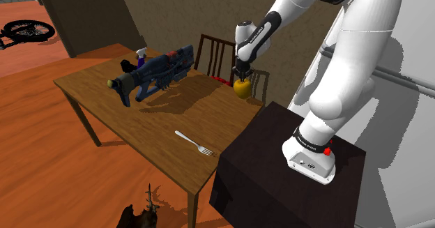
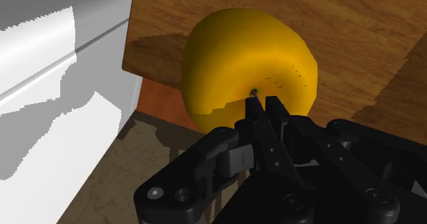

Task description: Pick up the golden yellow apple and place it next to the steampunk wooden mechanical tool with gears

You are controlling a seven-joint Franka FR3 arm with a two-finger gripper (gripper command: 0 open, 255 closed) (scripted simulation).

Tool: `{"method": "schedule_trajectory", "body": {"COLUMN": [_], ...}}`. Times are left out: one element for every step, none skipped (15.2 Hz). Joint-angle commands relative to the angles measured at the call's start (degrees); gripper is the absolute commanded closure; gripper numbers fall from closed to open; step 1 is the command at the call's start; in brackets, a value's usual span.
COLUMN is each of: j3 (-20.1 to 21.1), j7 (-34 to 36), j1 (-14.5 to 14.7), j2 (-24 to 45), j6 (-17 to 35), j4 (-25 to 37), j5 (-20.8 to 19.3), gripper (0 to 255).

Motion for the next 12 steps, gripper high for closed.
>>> {"method": "schedule_trajectory", "body": {"j3": [0.2,0.3,0.4,0.5,0.6,0.7,0.8,0.8,0.9,1.0,1.0,1.1], "j7": [-0.4,-0.7,-1.0,-1.3,-1.6,-1.9,-2.2,-2.5,-2.8,-3.1,-3.4,-3.6], "j1": [0.0,0.0,-0.1,-0.1,-0.1,-0.2,-0.2,-0.2,-0.2,-0.2,-0.2,-0.2], "j2": [-1.5,-2.2,-2.9,-3.6,-4.3,-5.0,-5.6,-6.3,-6.9,-7.6,-8.2,-8.8], "j6": [-1.1,-1.8,-2.5,-3.1,-3.8,-4.5,-5.2,-5.9,-6.6,-7.3,-8.0,-8.7], "j4": [-0.3,-0.4,-0.4,-0.4,-0.4,-0.4,-0.3,-0.3,-0.2,-0.2,-0.1,0.0], "j5": [0.4,0.7,0.9,1.2,1.4,1.7,1.9,2.2,2.4,2.7,2.9,3.1], "gripper": [255,255,255,255,255,255,255,255,255,255,255,255]}}
